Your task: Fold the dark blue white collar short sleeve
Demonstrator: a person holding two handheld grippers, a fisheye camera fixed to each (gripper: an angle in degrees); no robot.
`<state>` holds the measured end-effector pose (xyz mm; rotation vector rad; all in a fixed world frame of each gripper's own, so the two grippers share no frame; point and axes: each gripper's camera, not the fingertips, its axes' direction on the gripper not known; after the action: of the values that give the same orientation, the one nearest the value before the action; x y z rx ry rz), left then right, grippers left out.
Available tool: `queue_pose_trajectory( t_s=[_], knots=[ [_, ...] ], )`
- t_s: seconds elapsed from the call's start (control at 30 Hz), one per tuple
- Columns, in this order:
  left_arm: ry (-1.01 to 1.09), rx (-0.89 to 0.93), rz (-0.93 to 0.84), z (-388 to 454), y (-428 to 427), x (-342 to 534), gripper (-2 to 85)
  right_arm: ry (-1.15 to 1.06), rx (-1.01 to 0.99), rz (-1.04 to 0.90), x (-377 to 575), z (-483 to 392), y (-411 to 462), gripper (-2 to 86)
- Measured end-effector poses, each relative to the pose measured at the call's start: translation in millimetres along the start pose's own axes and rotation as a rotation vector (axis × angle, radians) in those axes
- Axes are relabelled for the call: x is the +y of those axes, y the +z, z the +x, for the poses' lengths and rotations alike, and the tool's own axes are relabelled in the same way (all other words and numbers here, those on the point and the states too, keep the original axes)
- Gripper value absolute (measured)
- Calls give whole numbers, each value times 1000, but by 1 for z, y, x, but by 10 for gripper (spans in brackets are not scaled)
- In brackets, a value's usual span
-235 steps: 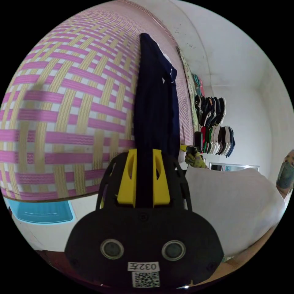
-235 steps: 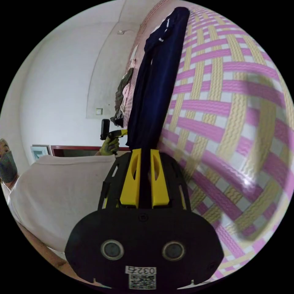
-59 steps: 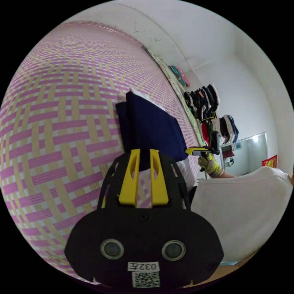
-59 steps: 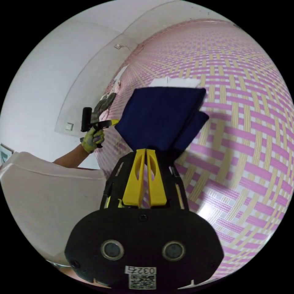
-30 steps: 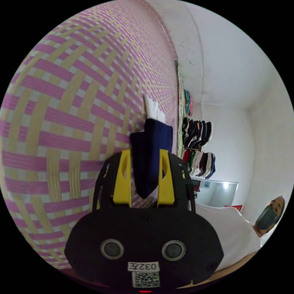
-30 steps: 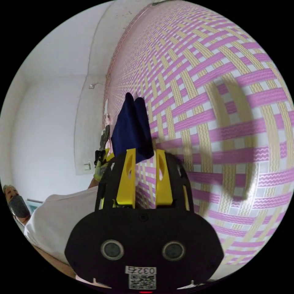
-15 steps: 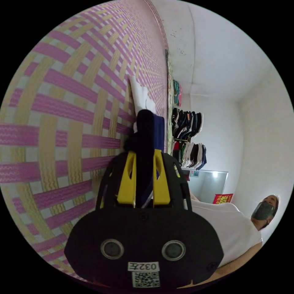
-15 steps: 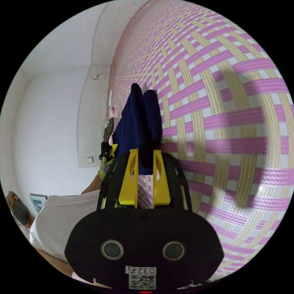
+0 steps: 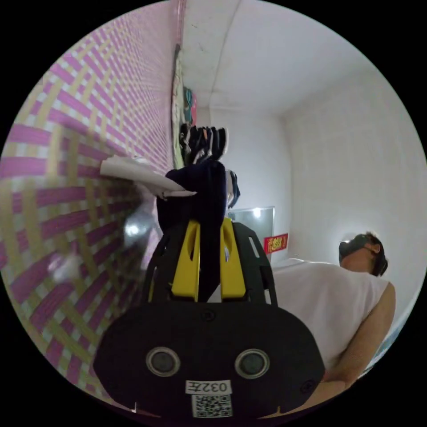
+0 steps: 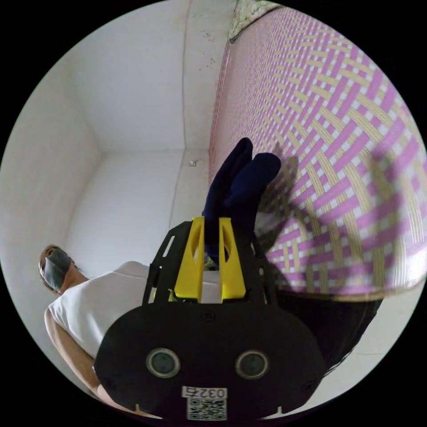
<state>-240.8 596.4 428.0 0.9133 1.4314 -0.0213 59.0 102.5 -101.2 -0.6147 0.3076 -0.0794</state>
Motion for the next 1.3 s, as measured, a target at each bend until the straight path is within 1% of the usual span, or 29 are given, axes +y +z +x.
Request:
queue_pose_trajectory(
  t_s=[0.07, 0.13, 0.23, 0.37, 0.5, 0.6, 0.73, 0.87, 0.97, 1.1, 1.2, 1.27, 1.3],
  knots=[
    [11, 77, -83, 11, 20, -7, 26, -9, -7, 67, 27, -5, -25, 53],
    [12, 233, -156, 25, 53, -14, 26, -19, -9, 173, 65, -10, -59, 53],
    [5, 392, -238, 46, 103, -20, 25, -32, -34, 294, 106, -10, -100, 54],
    [54, 457, -315, 83, 166, -24, 25, -68, -62, 410, 144, -7, -155, 54],
    [148, 517, -377, 140, 246, -30, 28, -149, -106, 526, 179, 1, -234, 53],
    [194, 528, -417, 175, 309, -30, 30, -233, -126, 560, 195, 9, -296, 53],
    [94, 515, -414, 204, 407, -25, 31, -309, -98, 594, 213, 23, -384, 54],
    [36, 469, -441, 230, 479, -29, 30, -302, -60, 641, 228, 36, -455, 54],
    [0, 444, -535, 262, 526, -45, 29, -273, -17, 644, 230, 43, -505, 54],
    [-30, 408, -626, 312, 577, -89, 28, -338, 41, 601, 215, 33, -562, 55],
    [3, 372, -665, 363, 615, -138, 27, -380, 89, 569, 189, 14, -599, 54],
    [87, 373, -679, 407, 638, -170, 27, -446, 107, 547, 167, -10, -620, 54],
    [163, 398, -687, 441, 653, -190, 27, -501, 120, 534, 151, -31, -634, 54]
  ],
)
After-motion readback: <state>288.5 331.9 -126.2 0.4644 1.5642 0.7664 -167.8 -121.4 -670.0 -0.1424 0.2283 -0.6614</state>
